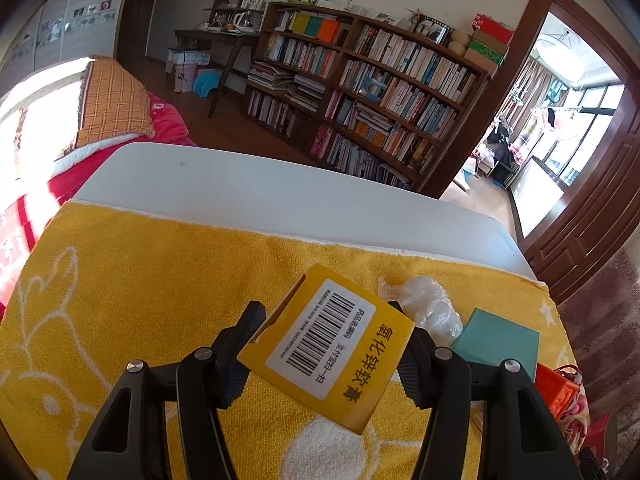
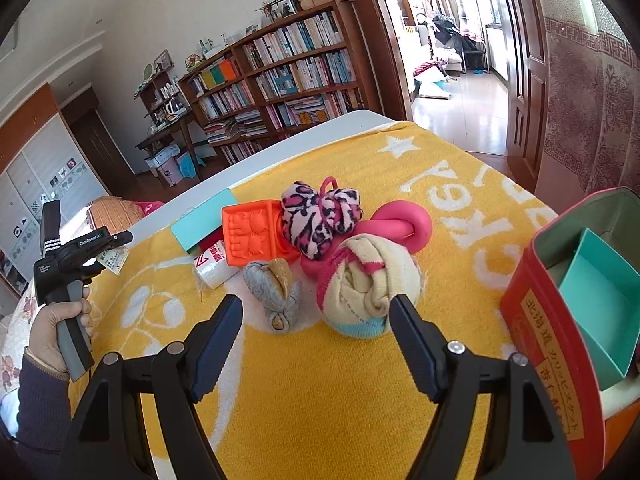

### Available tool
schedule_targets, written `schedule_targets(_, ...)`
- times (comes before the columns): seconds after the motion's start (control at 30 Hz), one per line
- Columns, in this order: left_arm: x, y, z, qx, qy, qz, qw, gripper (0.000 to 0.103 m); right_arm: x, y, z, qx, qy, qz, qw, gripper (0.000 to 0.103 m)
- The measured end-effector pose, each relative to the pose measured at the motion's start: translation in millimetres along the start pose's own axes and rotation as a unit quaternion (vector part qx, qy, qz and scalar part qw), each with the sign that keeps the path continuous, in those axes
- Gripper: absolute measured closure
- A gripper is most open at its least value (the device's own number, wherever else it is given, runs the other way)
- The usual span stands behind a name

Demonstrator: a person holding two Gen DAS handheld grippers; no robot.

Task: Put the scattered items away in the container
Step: 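Grasp the pink-and-cream rolled sock with the right gripper while the left gripper holds the medicine box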

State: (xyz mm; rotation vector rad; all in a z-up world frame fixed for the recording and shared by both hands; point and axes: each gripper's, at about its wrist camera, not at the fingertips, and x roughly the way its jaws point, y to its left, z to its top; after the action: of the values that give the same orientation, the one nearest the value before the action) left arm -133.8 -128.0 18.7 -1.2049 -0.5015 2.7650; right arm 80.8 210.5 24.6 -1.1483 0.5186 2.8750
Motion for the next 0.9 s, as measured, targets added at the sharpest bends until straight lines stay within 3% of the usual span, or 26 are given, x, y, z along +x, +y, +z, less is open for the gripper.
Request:
schedule_targets(0.37,-38,-27,-19,0.025,-0.004,-0.037,0.999,0.041,30,0,8,-0.036,-0.004,-0.092,0.995,0.023)
schedule_targets(0.47,-42,-31,-28,0.026,0.001,-0.044,0.9987,0.041,37,-5,10,-0.032,0.012,-0.111,0.993,0.024)
schedule_targets(0.53,-46,-33,-34,0.026,0.002,-0.047,0.9985,0.041,36,-10,12,-0.027,0.012,-0.112,0.993,0.036)
schedule_targets(0.73,-59,-43,-43,0.031,0.001,-0.05,0.9983,0.041,21,-8,9,-0.029,0.006,-0.083,0.996,0.041)
schedule_targets(0.9,-71,-50,-50,0.038,-0.002,-0.055,0.9977,0.041,-8,6,11,-0.03,-0.023,-0.047,0.998,0.041)
